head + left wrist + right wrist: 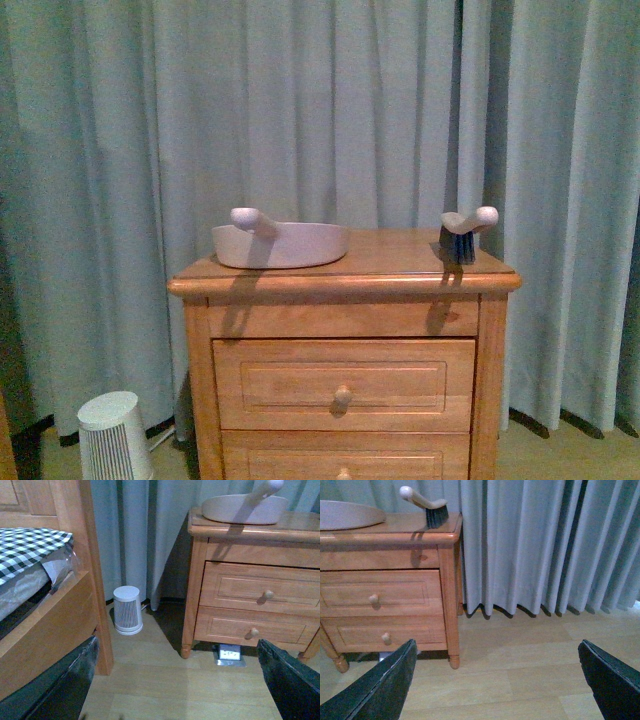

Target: Clean up trash

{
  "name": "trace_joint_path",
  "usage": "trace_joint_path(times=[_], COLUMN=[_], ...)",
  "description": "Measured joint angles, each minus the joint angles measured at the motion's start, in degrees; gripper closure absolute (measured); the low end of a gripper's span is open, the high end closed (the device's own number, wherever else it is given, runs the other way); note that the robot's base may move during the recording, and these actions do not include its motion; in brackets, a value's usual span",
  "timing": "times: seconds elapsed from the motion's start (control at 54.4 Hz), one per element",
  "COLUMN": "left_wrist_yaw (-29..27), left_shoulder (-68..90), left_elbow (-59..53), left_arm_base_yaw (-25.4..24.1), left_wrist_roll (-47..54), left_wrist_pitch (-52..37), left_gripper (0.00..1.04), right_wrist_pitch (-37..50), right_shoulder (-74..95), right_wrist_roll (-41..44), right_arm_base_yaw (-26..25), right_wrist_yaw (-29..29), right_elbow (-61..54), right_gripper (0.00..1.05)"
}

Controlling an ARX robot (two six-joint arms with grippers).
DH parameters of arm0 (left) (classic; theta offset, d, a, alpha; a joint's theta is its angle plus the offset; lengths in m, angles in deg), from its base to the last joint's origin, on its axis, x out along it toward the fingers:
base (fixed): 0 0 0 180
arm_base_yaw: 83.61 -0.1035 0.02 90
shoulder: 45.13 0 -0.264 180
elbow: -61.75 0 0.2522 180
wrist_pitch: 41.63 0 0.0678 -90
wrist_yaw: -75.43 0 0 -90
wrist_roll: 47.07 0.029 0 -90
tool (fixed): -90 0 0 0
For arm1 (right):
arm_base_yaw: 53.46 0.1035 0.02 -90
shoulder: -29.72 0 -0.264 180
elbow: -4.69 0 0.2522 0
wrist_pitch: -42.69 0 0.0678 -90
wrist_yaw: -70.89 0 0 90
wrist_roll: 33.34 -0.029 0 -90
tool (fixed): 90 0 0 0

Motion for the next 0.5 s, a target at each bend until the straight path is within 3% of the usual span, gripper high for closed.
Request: trace_joint_path(times=[0.497], left_wrist_yaw=[0.00], left_shoulder=[0.00], left_elbow=[0.00], left_arm_base_yaw=[0.00], left_wrist_roll=[0.00], left_wrist_pitch=[0.00], left_gripper=[0.08], right_wrist_pitch=[0.00], right_shoulder=[0.00], right_wrist_roll=[0.00], right_arm_base_yaw=[0.00], right_wrist_yaw=[0.00], right_elbow=[0.00], right_gripper=[0.07])
